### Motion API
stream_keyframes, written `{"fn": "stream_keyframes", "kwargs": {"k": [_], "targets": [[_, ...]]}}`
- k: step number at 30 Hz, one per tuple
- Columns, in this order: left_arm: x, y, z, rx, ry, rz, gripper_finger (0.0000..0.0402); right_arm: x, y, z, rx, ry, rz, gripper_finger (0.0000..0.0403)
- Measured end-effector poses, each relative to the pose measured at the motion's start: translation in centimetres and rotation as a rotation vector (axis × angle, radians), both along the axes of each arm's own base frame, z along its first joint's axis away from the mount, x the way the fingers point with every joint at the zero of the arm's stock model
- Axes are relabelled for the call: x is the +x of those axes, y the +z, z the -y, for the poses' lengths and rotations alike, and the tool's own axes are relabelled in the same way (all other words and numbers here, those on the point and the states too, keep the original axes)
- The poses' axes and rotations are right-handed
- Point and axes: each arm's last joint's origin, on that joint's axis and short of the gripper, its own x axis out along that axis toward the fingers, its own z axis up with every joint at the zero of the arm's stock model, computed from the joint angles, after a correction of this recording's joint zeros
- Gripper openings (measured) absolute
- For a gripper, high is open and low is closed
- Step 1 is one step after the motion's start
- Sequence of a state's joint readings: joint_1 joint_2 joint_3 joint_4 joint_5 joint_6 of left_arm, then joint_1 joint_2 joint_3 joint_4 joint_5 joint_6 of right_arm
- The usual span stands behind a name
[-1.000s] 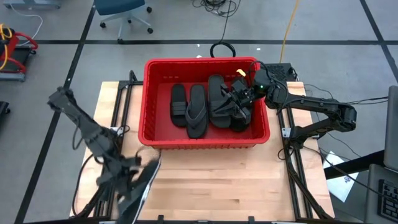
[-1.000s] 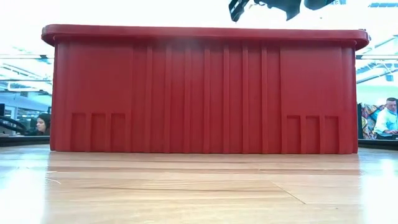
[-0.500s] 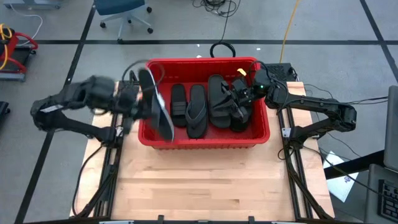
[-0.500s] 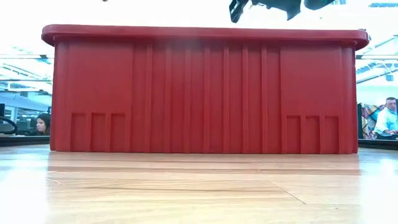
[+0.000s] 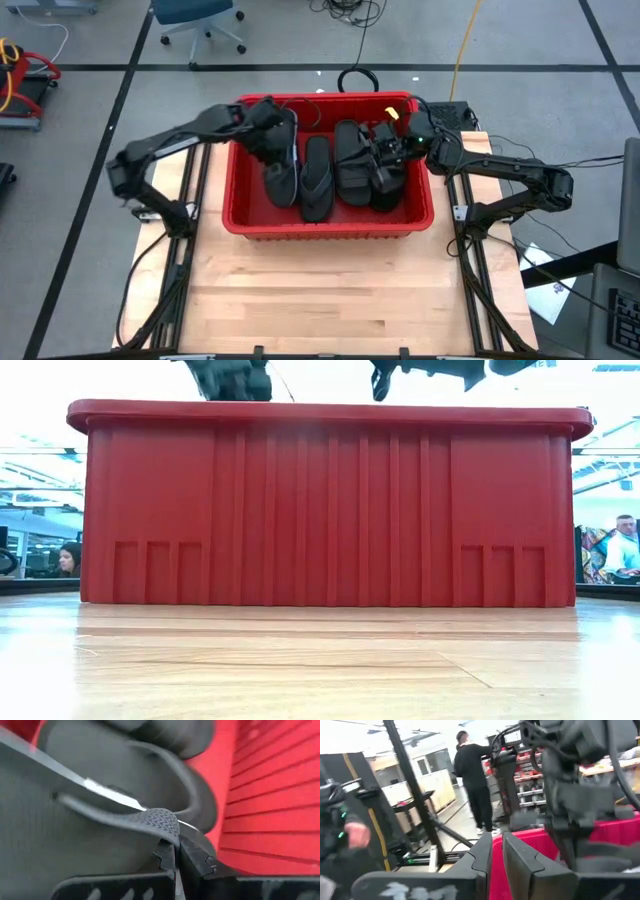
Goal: Pick and place slides into bin
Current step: Put the black slipper into the red bin
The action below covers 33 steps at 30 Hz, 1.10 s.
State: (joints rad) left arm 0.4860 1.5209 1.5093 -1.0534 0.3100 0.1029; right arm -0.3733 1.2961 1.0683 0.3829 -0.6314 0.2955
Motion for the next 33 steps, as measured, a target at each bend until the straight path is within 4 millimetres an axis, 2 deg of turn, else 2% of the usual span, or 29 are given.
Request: {"fn": "stream_keyframes", "kwargs": {"k": [6,11,20,30,33], "targets": [[1.5,-4.2,-2.9,-0.127,0.013,-0.089,0.0000,0.0,0.0,0.0,0.013,-0.002,-0.003,0.0034],[1.7,-6.4,-4.1,-0.211,0.126,-0.158,0.0000,0.0,0.0,0.0,0.017,0.000,-0.004,0.0034],[1.8,-6.4,-4.0,-0.334,0.252,-0.148,0.0000,0.0,0.0,0.0,0.002,0.000,0.000,0.0034],[2.3,-6.2,-4.5,-0.324,0.345,-0.106,0.0000,0.0,0.0,0.0,-0.052,-0.003,0.015,0.0034],[2.1,-7.1,-4.5,-0.349,0.379,-0.122,0.0000,0.0,0.0,0.0,-0.052,-0.003,0.015,0.0034]]}}
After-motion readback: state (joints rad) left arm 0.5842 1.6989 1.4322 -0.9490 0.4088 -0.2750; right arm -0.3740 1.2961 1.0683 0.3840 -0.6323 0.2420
